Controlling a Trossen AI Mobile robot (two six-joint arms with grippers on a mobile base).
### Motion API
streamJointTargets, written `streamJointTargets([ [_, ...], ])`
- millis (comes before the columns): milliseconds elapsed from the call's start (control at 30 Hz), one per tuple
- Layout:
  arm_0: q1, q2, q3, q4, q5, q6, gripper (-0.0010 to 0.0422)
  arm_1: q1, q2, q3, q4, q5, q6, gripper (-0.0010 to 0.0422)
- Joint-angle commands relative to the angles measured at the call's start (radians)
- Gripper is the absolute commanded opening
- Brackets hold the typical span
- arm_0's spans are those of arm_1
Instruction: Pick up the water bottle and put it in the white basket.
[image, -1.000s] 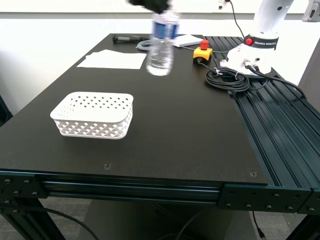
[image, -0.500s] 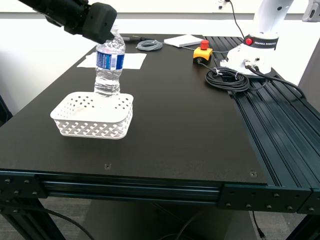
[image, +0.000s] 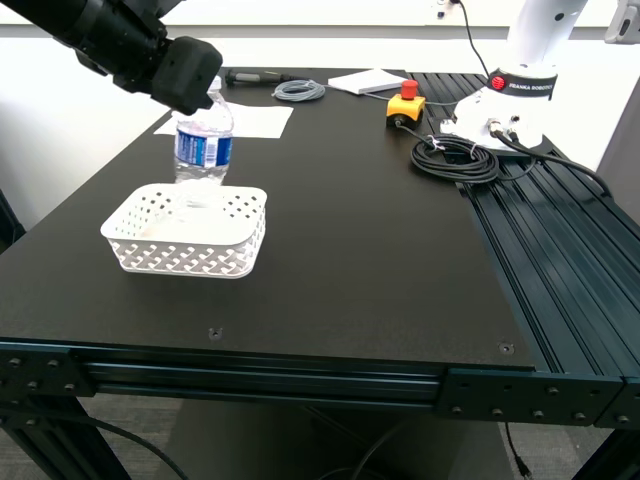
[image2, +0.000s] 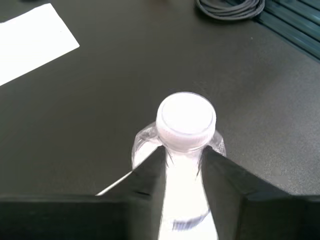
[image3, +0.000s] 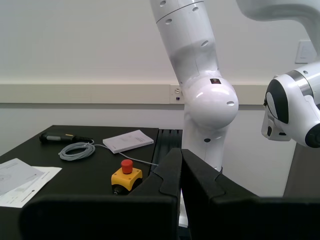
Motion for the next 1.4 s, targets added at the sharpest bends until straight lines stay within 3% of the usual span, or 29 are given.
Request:
streamJointTargets([
  [33, 0.000, 0.000, 0.001, 0.003, 0.000, 0.000, 0.0001, 0.003, -0.002, 0.002, 0.007, 0.002, 0.005, 0.0168],
  [133, 0.000, 0.000, 0.001, 0.003, 0.000, 0.000, 0.0001, 0.004, -0.002, 0.002, 0.013, -0.008, 0.005, 0.0251],
  [233, 0.000, 0.000, 0.001, 0.003, 0.000, 0.000, 0.0001, 0.004, -0.002, 0.002, 0.021, -0.074, -0.016, 0.0316],
  [300, 0.000, 0.000, 0.001, 0.003, 0.000, 0.000, 0.0001, 0.005, -0.004, 0.027, 0.024, -0.092, -0.058, 0.0343],
  [367, 0.000, 0.000, 0.001, 0.003, 0.000, 0.000, 0.0001, 0.004, -0.005, 0.098, 0.023, -0.092, -0.093, 0.0342],
  [500, 0.000, 0.000, 0.001, 0.003, 0.000, 0.000, 0.0001, 0.004, -0.002, 0.219, 0.021, -0.090, -0.093, 0.0292],
  [600, 0.000, 0.000, 0.001, 0.002, 0.000, 0.000, 0.0001, 0.004, -0.002, 0.235, 0.023, -0.068, -0.091, 0.0224],
  [733, 0.000, 0.000, 0.001, 0.002, 0.000, 0.000, 0.0001, 0.005, -0.002, 0.231, 0.024, -0.081, -0.091, 0.0095],
  [800, 0.000, 0.000, 0.001, 0.002, 0.000, 0.000, 0.0001, 0.005, -0.002, 0.231, 0.024, -0.080, -0.092, -0.0002],
  [867, 0.000, 0.000, 0.001, 0.002, 0.000, 0.000, 0.0001, 0.005, -0.002, 0.231, 0.032, -0.080, -0.088, 0.0027],
  [967, 0.000, 0.000, 0.001, 0.002, 0.000, 0.000, 0.0001, 0.004, -0.002, 0.231, 0.030, -0.080, -0.086, 0.0000],
  [1400, 0.000, 0.000, 0.001, 0.002, 0.000, 0.000, 0.0001, 0.004, -0.002, 0.231, 0.025, -0.079, -0.069, -0.0001],
])
